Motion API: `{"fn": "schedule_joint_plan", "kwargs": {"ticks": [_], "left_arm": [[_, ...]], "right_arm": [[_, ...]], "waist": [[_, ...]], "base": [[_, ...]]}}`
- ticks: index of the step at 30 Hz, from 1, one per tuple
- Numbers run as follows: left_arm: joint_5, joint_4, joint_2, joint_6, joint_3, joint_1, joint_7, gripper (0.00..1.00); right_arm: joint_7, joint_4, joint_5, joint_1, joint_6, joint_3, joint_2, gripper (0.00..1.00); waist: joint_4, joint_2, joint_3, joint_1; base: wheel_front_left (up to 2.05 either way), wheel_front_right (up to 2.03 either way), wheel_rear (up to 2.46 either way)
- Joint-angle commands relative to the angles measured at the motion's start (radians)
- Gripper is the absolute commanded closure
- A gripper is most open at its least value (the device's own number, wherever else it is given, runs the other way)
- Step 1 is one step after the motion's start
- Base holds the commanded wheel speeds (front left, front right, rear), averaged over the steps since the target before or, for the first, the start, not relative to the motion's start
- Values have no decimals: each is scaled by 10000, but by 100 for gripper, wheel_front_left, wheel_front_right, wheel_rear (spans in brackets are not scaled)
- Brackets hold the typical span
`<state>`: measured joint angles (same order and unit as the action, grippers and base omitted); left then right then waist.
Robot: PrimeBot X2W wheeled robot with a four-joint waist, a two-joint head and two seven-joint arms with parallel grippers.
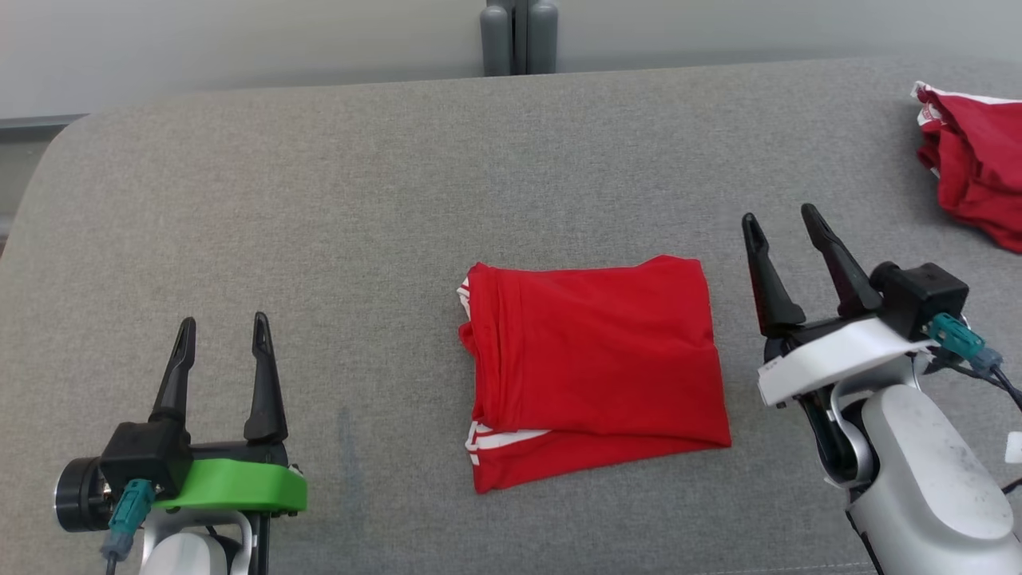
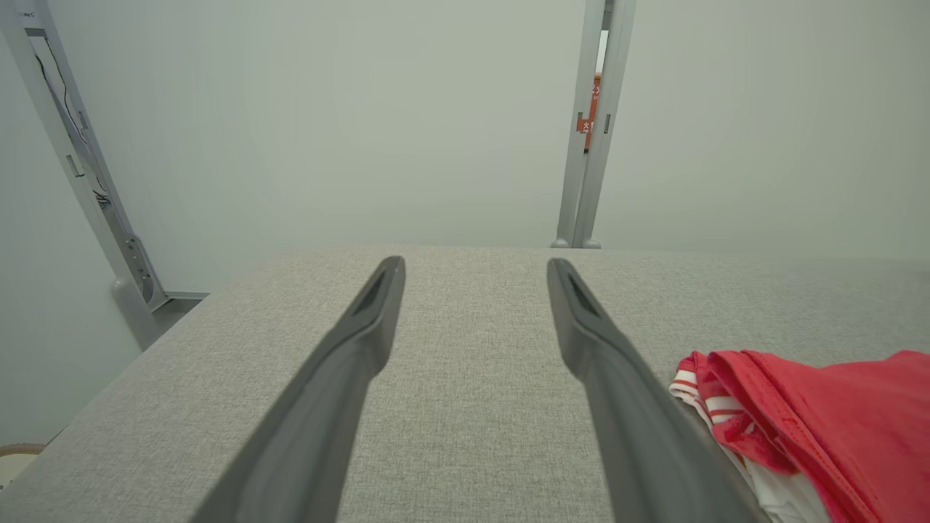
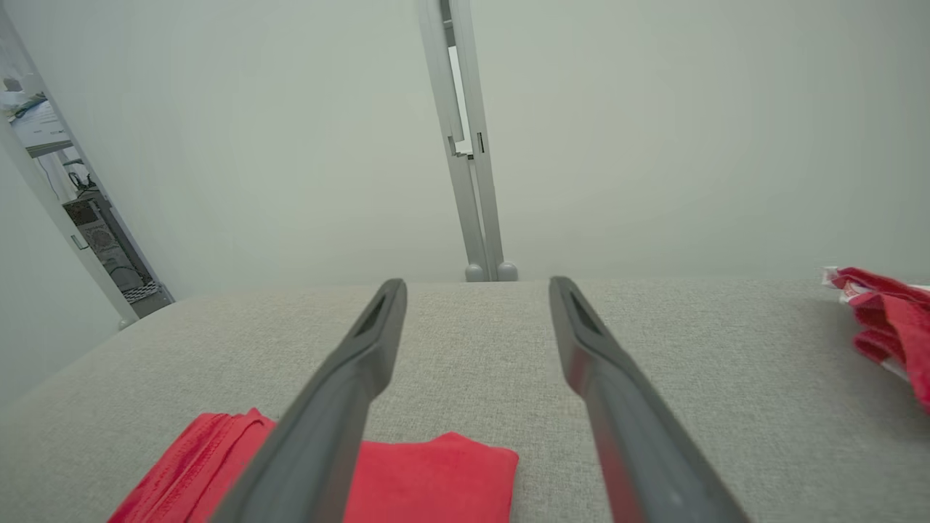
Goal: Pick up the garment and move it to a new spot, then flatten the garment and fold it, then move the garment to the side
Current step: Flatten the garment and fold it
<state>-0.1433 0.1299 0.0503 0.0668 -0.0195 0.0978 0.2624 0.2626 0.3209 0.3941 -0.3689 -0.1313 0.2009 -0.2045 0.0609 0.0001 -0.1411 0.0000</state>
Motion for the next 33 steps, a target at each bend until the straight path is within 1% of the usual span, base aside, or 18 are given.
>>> {"fn": "schedule_joint_plan", "kwargs": {"ticks": [1, 10, 16, 27, 33], "left_arm": [[36, 13, 11, 46, -62, -158, 26, 0], [206, 101, 11, 124, -267, -403, 26, 0], [284, 248, 11, 147, -319, -606, 26, 0], [382, 497, 74, 205, -311, -815, 26, 0], [473, 538, 149, 152, -256, -858, 26, 0]], "right_arm": [[22, -156, -92, 283, 17, -122, -34, 0], [23, -1069, -387, 1612, 15, -745, 118, 0], [24, -1578, -723, 2414, 15, -1086, 424, 0], [24, -1933, -1105, 3193, 15, -1414, 647, 0], [24, -1967, -1206, 3335, 15, -1387, 706, 0]], "waist": [[-100, -1, 121, 0], [-198, -1, 578, 0], [-191, -1, 869, 0], [-222, -1, 1168, 0], [-264, -1, 1211, 0]], "base": [[0, 0, 0], [0, 0, 0], [0, 0, 0], [0, 0, 0], [0, 0, 0]]}}
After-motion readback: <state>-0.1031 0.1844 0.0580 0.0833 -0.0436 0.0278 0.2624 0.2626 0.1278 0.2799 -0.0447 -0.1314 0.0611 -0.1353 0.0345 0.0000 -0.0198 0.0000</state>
